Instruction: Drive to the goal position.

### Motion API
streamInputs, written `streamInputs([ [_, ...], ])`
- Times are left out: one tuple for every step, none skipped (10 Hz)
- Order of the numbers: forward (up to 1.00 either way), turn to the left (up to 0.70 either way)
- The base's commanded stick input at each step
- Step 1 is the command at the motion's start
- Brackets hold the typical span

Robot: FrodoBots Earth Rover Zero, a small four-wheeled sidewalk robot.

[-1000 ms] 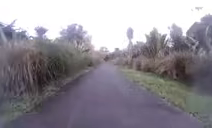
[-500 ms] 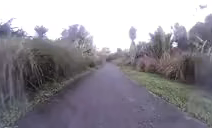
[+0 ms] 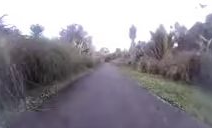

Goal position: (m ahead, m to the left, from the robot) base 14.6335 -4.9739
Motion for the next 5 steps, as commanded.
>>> streamInputs([
  [0.70, 0.00],
  [0.70, 0.00],
  [0.70, 0.00],
  [0.70, 0.00],
  [0.70, 0.00],
])
